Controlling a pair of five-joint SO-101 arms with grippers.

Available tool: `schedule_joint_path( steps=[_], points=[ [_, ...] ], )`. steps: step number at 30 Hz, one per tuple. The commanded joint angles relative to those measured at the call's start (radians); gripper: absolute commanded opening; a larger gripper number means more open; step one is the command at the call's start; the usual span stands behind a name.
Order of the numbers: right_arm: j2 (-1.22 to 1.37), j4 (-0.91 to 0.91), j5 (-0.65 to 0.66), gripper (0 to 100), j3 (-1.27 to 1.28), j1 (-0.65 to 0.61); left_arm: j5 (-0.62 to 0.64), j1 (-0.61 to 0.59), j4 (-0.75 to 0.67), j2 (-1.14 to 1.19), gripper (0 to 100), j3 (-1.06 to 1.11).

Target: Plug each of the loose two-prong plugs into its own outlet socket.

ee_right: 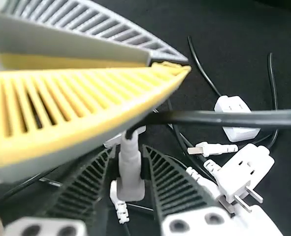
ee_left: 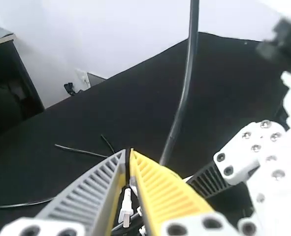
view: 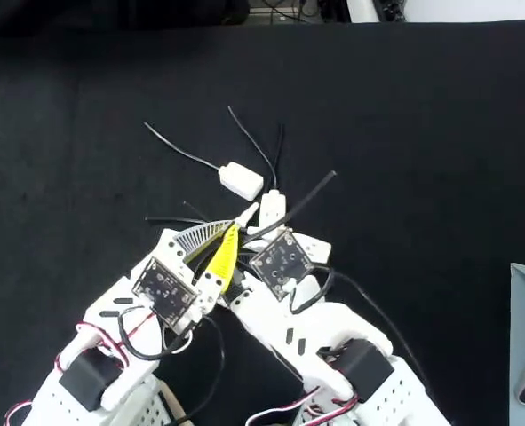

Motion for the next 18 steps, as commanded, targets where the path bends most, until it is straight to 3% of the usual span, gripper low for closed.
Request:
schedule_joint_path(
  steps=[1,5,8,18],
  points=[
    [-0.008,-0.023,0.009,1.3,-0.015,-0.006,-0.002,-0.094,-0.018,0.002,3,-0.035],
    [-0.008,-0.026,0.009,1.3,-0.015,-0.008,-0.002,-0.229,-0.018,0.002,3,-0.021],
    [-0.008,-0.069,0.009,1.3,-0.008,-0.011,-0.002,-0.249,-0.021,0.002,3,0.039],
    [0.001,-0.066,0.011,1.3,0.008,-0.011,-0.009,0.001,-0.018,0.002,3,0.016]
  ],
)
